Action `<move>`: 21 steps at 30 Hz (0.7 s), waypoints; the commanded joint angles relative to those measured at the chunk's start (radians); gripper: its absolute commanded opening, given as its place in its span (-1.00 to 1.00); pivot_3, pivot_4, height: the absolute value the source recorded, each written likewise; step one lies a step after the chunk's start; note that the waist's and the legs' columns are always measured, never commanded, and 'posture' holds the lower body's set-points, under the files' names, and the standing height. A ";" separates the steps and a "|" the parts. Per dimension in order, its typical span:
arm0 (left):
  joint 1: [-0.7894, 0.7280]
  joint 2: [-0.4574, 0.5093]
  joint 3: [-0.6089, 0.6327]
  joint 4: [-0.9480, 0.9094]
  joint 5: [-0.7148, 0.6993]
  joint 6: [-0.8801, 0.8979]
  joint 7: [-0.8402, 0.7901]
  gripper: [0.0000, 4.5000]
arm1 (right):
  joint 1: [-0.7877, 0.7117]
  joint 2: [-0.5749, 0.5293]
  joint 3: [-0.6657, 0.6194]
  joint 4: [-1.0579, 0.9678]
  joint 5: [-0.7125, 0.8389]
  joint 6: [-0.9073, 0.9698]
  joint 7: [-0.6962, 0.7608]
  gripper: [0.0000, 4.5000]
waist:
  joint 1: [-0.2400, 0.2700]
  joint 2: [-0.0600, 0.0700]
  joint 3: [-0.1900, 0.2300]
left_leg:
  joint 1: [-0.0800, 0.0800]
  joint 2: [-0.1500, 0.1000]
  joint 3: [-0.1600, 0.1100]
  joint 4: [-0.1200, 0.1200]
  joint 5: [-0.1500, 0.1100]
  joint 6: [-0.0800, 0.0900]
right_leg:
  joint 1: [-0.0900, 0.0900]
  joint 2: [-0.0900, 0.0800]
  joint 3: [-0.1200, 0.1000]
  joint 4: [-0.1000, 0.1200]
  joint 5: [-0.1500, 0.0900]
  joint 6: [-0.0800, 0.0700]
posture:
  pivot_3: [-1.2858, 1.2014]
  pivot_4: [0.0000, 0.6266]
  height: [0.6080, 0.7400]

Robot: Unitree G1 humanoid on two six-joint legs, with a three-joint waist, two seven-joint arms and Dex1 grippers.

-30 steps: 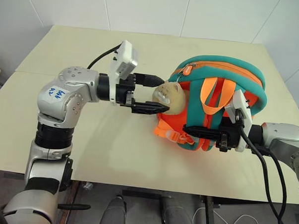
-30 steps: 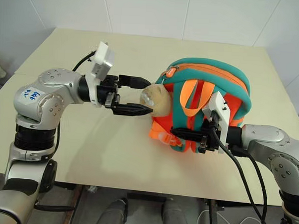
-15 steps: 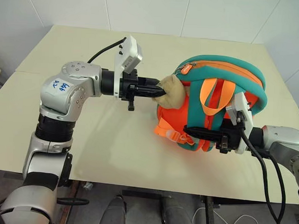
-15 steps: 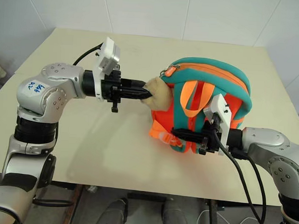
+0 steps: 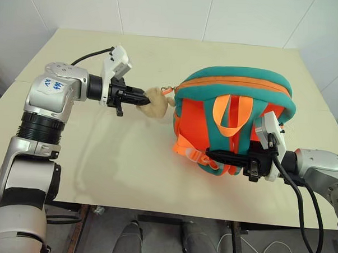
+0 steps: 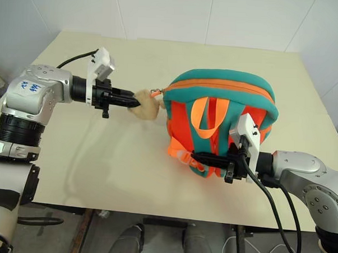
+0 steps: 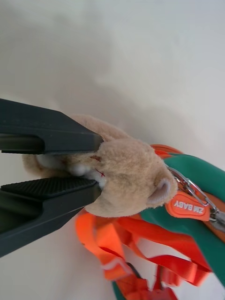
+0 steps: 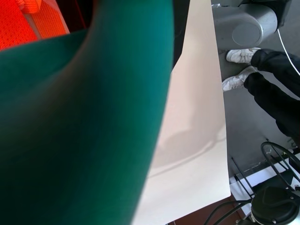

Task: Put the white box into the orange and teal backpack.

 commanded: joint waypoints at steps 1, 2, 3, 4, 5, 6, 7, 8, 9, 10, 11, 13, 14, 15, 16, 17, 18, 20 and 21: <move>-0.004 -0.002 -0.062 0.091 0.095 -0.077 -0.052 -0.84 | 0.003 -0.005 -0.039 -0.027 0.023 -0.009 -0.002 -1.00 | -0.002 0.000 0.000 | 0.000 0.000 0.000 0.000 0.000 0.000 | 0.000 0.000 0.000 0.000 0.000 0.000 | 0.03 -0.52 1.00; -0.001 -0.018 -0.083 0.122 0.116 -0.107 -0.064 -0.84 | 0.002 -0.005 -0.038 -0.027 0.023 -0.009 -0.003 -1.00 | -0.002 0.000 0.000 | 0.000 0.000 0.000 0.000 0.000 0.000 | 0.000 0.000 0.000 0.000 0.000 0.000 | 0.03 -0.52 1.00; 0.001 -0.034 -0.104 0.153 0.137 -0.134 -0.074 -0.84 | 0.000 -0.005 -0.037 -0.026 0.023 -0.009 -0.004 -1.00 | -0.002 0.000 0.000 | 0.000 0.000 0.000 0.000 0.000 0.000 | 0.000 0.000 0.000 0.000 0.000 0.000 | 0.03 -0.52 1.00; -0.001 -0.045 -0.115 0.178 0.153 -0.154 -0.080 -0.84 | -0.002 -0.005 -0.036 -0.024 0.022 -0.009 -0.003 -1.00 | -0.002 0.000 0.000 | 0.000 0.000 0.000 0.000 0.000 0.000 | 0.000 0.000 0.000 0.000 0.000 0.000 | 0.03 -0.52 1.00; -0.004 -0.059 -0.123 0.205 0.168 -0.175 -0.084 -0.84 | -0.004 -0.005 -0.035 -0.022 0.022 -0.009 -0.002 -1.00 | -0.003 0.000 0.000 | 0.000 0.000 0.000 0.000 0.000 0.000 | 0.000 0.000 0.000 0.000 0.000 0.000 | 0.03 -0.52 1.00; -0.006 -0.076 -0.131 0.238 0.185 -0.199 -0.081 -0.84 | -0.005 -0.005 -0.033 -0.021 0.020 -0.009 -0.003 -1.00 | -0.004 0.000 0.000 | 0.000 0.000 0.000 0.000 0.000 0.000 | 0.000 0.000 0.000 0.000 0.000 0.000 | 0.03 -0.52 1.00; -0.008 -0.097 -0.133 0.272 0.196 -0.228 -0.078 -0.84 | -0.007 -0.005 -0.031 -0.021 0.019 -0.008 -0.002 -1.00 | -0.004 0.000 0.000 | 0.000 0.000 0.000 0.000 0.000 0.000 | 0.000 0.000 0.000 0.000 0.000 0.000 | 0.03 -0.52 1.00; -0.010 -0.116 -0.131 0.301 0.204 -0.249 -0.072 -0.84 | -0.008 -0.006 -0.029 -0.021 0.017 -0.008 -0.003 -1.00 | -0.004 0.000 0.000 | 0.000 0.000 0.000 0.000 0.000 0.000 | 0.000 0.000 0.000 0.000 0.000 0.000 | 0.03 -0.52 1.00; -0.013 -0.133 -0.119 0.324 0.202 -0.270 -0.066 -0.84 | -0.009 -0.008 -0.029 -0.021 0.015 -0.007 -0.003 -1.00 | -0.003 0.000 0.000 | 0.000 0.000 0.000 0.000 0.000 0.000 | 0.000 0.000 0.000 0.000 0.000 0.000 | 0.03 -0.52 1.00; -0.015 -0.149 -0.096 0.339 0.189 -0.294 -0.063 -0.85 | -0.009 -0.010 -0.030 -0.021 0.014 -0.006 -0.004 -1.00 | -0.002 0.000 0.000 | 0.000 0.000 0.000 0.000 0.000 0.000 | 0.000 0.000 0.000 0.000 0.000 0.000 | 0.03 -0.52 1.00; -0.015 -0.160 -0.071 0.344 0.174 -0.309 -0.061 -0.85 | -0.008 -0.013 -0.034 -0.022 0.015 -0.005 -0.005 -1.00 | 0.000 0.000 0.000 | 0.000 0.000 0.000 0.000 0.000 0.000 | 0.001 0.000 0.000 0.000 0.000 0.000 | 0.03 -0.52 1.00; -0.005 -0.175 -0.013 0.319 0.126 -0.299 -0.078 -0.85 | 0.000 -0.023 -0.053 -0.024 0.020 0.002 -0.013 -1.00 | 0.002 0.000 0.000 | 0.001 0.000 0.000 0.001 0.000 0.000 | 0.001 0.000 0.000 0.000 0.000 0.000 | 0.03 -0.52 1.00; 0.005 -0.176 0.006 0.297 0.116 -0.296 -0.083 -0.85 | 0.003 -0.030 -0.060 -0.024 0.027 0.010 -0.016 -1.00 | 0.003 0.000 0.000 | 0.000 0.000 0.000 0.001 0.000 0.000 | 0.001 0.000 0.000 0.000 0.000 0.000 | 0.03 -0.52 1.00; 0.012 -0.176 0.019 0.282 0.112 -0.294 -0.085 -0.85 | 0.004 -0.035 -0.065 -0.024 0.032 0.016 -0.017 -1.00 | 0.003 0.000 0.000 | 0.000 0.000 0.000 0.001 0.000 0.000 | 0.001 0.000 0.000 0.000 0.000 0.000 | 0.03 -0.52 1.00; 0.030 -0.169 0.050 0.249 0.094 -0.301 -0.082 -0.85 | 0.019 -0.061 -0.089 -0.027 0.041 0.032 -0.010 -1.00 | 0.002 0.000 0.000 | 0.000 0.000 0.000 0.001 0.000 0.000 | 0.001 0.000 0.000 0.000 0.000 0.000 | 0.03 -0.52 1.00; 0.044 -0.164 0.074 0.224 0.081 -0.304 -0.079 -0.54 | 0.030 -0.080 -0.107 -0.030 0.047 0.044 -0.004 -1.00 | 0.004 0.000 0.000 | 0.000 0.000 0.000 0.000 0.000 0.000 | 0.001 0.000 0.000 0.000 0.000 0.000 | 0.03 -0.52 1.00; 0.068 -0.139 0.092 0.182 0.069 -0.274 -0.091 -0.43 | 0.045 -0.110 -0.137 -0.031 0.055 0.058 0.006 -0.86 | 0.005 0.000 0.000 | 0.000 0.000 0.000 0.000 0.000 0.000 | 0.001 0.000 0.000 0.000 0.000 0.000 | 0.03 -0.52 1.00; 0.135 -0.096 0.132 0.084 0.047 -0.257 -0.092 -0.16 | 0.075 -0.170 -0.196 -0.019 0.037 0.066 0.028 -0.60 | 0.004 0.000 0.000 | -0.001 0.000 0.000 0.000 0.000 0.001 | 0.000 -0.001 -0.001 0.000 0.000 0.000 | 0.03 -0.52 1.00; 0.169 -0.085 0.158 0.038 0.035 -0.268 -0.075 -0.02 | 0.090 -0.196 -0.224 -0.008 0.025 0.067 0.040 -0.45 | 0.004 0.000 0.000 | -0.001 0.000 0.000 -0.001 0.000 0.001 | 0.000 -0.001 0.000 0.000 -0.001 0.000 | 0.03 -0.52 1.00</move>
